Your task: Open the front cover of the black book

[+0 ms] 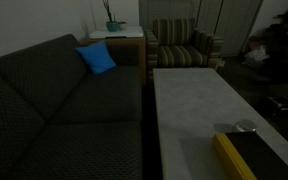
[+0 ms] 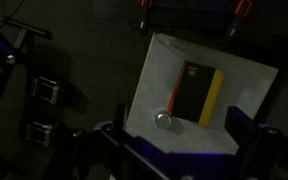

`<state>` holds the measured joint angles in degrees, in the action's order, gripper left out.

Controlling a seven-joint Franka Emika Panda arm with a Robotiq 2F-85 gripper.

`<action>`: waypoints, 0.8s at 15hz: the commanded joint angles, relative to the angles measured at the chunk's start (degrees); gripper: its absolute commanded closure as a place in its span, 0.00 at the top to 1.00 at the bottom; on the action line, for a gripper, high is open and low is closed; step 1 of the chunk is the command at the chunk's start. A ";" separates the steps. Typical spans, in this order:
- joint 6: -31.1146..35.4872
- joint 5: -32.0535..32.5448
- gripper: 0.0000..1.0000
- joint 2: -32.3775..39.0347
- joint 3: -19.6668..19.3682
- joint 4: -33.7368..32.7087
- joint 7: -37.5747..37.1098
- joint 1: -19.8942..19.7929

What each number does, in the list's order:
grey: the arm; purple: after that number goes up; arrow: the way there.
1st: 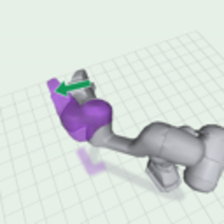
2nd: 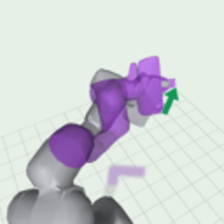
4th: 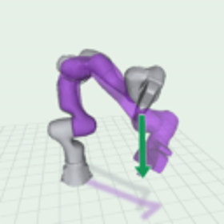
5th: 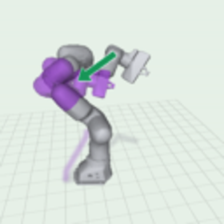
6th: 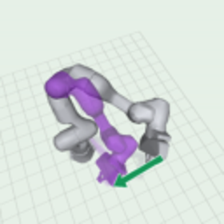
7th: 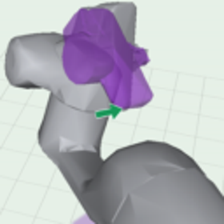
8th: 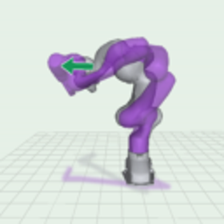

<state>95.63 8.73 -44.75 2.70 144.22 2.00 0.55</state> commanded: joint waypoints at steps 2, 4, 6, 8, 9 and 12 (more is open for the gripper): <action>6.09 -0.35 1.00 7.71 -2.66 3.66 1.91 0.98; 4.84 -0.61 1.00 6.03 -2.12 3.40 1.32 0.86; 6.58 -1.33 1.00 8.99 -3.28 4.47 2.68 0.92; 6.89 -1.42 1.00 9.99 -3.61 4.47 2.99 0.92; 6.90 -1.45 1.00 9.94 -3.60 4.46 3.00 0.98; 6.90 -1.49 1.00 9.78 -3.58 4.45 3.01 1.11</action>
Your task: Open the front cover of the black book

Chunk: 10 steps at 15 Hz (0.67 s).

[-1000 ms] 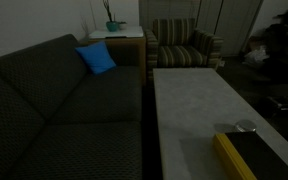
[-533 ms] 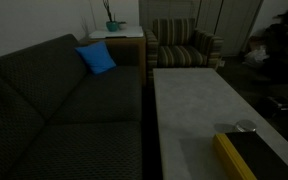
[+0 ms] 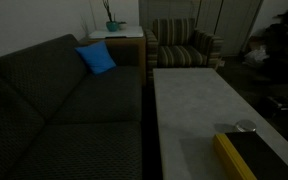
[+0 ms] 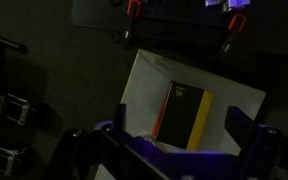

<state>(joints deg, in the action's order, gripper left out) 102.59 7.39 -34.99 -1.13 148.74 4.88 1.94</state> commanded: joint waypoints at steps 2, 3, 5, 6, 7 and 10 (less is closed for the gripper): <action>2.90 0.87 1.00 0.01 0.72 1.60 -1.02 -0.56; 4.65 1.18 1.00 0.11 0.83 2.51 -1.65 -0.72; 8.38 1.39 1.00 0.54 0.68 4.48 -2.50 -0.89; 10.98 1.48 1.00 0.92 0.54 5.95 -2.97 -1.09; 13.63 1.48 1.00 1.35 0.47 7.24 -3.42 -1.30; 22.28 1.30 1.00 4.28 0.18 11.14 -4.52 -2.04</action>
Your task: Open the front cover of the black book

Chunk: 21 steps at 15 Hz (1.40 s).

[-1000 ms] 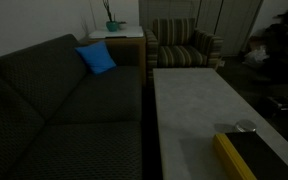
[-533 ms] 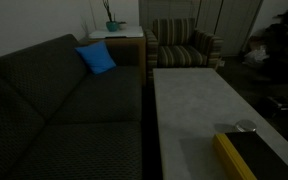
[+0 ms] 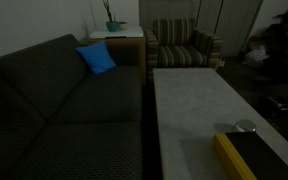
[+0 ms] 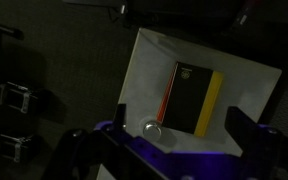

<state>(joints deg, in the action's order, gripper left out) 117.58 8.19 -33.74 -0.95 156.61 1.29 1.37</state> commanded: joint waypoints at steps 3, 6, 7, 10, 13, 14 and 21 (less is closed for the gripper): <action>7.77 -0.41 1.00 2.76 0.43 3.47 -0.51 -1.25; 8.40 -0.41 1.00 4.10 0.48 3.02 -0.56 -1.31; 8.31 -0.41 1.00 3.69 0.52 3.01 -0.56 -1.29; 8.30 -0.41 1.00 3.36 0.53 3.01 -0.55 -1.29; 10.52 2.07 1.00 4.52 1.85 2.97 -1.87 -2.02; 11.94 2.33 1.00 5.53 1.77 2.94 -2.03 -2.15; 29.05 0.01 1.00 20.95 -2.34 3.13 1.23 -3.35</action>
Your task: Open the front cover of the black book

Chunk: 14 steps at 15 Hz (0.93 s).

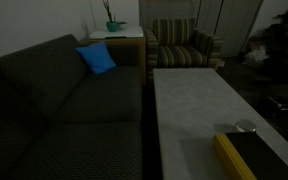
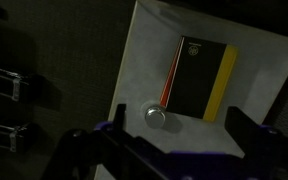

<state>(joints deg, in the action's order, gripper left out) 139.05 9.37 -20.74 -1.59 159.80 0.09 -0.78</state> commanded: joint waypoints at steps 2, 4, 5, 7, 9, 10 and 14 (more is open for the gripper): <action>12.38 -3.07 1.00 14.26 -3.41 -1.08 4.64 -1.19; 16.76 -6.33 1.00 20.74 -4.61 -2.16 7.46 -0.94; 17.54 -9.82 1.00 23.44 -4.93 -3.07 9.79 -0.61; 18.52 -16.98 1.00 29.36 -4.08 -5.38 15.04 -1.38; 17.78 -21.20 1.00 34.68 -2.16 -8.50 18.19 -3.45; 17.69 -22.13 1.00 37.36 -1.32 -10.21 19.25 -4.57; 17.44 -20.44 1.00 38.10 0.46 -10.54 18.12 -6.33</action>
<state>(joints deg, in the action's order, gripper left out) 156.50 -12.54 17.53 -2.77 149.20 19.31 -5.20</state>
